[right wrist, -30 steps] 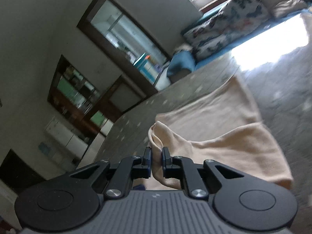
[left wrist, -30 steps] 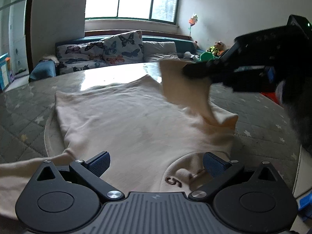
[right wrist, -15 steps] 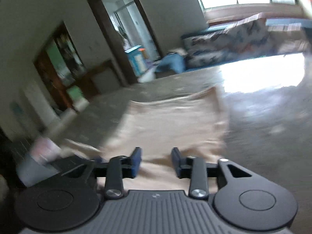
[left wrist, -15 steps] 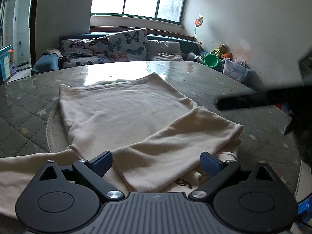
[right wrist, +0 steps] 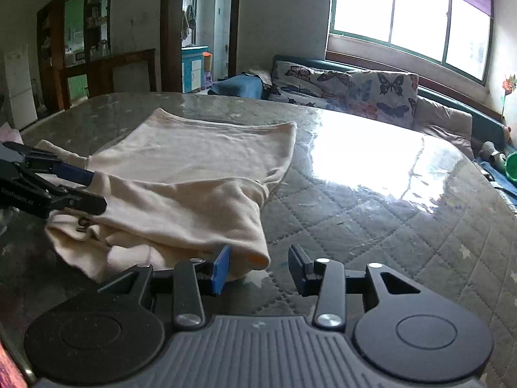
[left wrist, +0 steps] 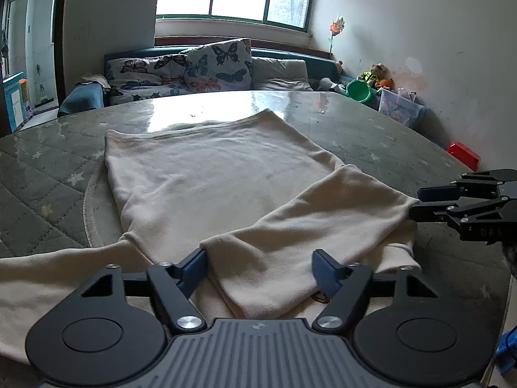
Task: Fold clothes
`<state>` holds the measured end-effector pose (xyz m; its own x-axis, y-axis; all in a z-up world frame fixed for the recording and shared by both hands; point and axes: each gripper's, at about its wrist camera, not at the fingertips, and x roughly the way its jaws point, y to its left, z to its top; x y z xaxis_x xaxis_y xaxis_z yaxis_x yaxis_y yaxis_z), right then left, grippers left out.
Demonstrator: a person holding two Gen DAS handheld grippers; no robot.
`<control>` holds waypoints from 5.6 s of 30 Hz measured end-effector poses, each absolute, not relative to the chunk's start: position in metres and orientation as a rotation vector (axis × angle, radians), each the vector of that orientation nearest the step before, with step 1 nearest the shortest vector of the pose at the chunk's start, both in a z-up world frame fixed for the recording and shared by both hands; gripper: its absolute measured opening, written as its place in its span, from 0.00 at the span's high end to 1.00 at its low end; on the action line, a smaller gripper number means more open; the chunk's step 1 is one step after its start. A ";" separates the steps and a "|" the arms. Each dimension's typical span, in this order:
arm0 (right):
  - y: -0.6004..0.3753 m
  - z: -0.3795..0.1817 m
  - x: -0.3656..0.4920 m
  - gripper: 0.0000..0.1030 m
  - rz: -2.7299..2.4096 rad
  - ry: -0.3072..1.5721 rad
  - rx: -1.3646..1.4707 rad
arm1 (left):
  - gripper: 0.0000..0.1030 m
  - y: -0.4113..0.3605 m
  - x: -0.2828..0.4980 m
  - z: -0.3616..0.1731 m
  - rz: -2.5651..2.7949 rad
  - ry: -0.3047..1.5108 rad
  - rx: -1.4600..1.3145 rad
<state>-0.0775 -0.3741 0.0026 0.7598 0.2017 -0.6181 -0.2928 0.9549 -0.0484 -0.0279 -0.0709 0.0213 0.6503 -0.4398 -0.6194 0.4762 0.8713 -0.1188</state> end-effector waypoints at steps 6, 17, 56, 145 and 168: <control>-0.376 -0.006 -0.072 0.72 0.248 0.649 -0.124 | 0.62 -0.070 -0.023 0.021 -0.486 0.682 0.067; -0.385 -0.008 -0.076 0.95 0.136 0.637 -0.106 | 0.80 -0.068 -0.021 0.023 -0.469 0.660 0.075; -0.418 -0.007 -0.001 0.68 0.148 0.630 0.173 | 0.77 -0.064 -0.018 0.022 -0.432 0.638 0.121; -0.244 -0.007 -0.050 0.61 0.657 0.638 -0.319 | 0.57 0.086 -0.077 0.037 0.151 0.621 -0.090; -0.271 0.012 -0.064 0.60 0.600 0.595 -0.226 | 0.92 0.119 -0.048 0.042 0.315 0.584 -0.331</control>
<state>-0.0642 -0.2707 0.0119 0.6655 0.4632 -0.5853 -0.5891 0.8075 -0.0309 -0.0482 0.1186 0.0425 0.7895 0.1949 -0.5820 -0.3794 0.9004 -0.2131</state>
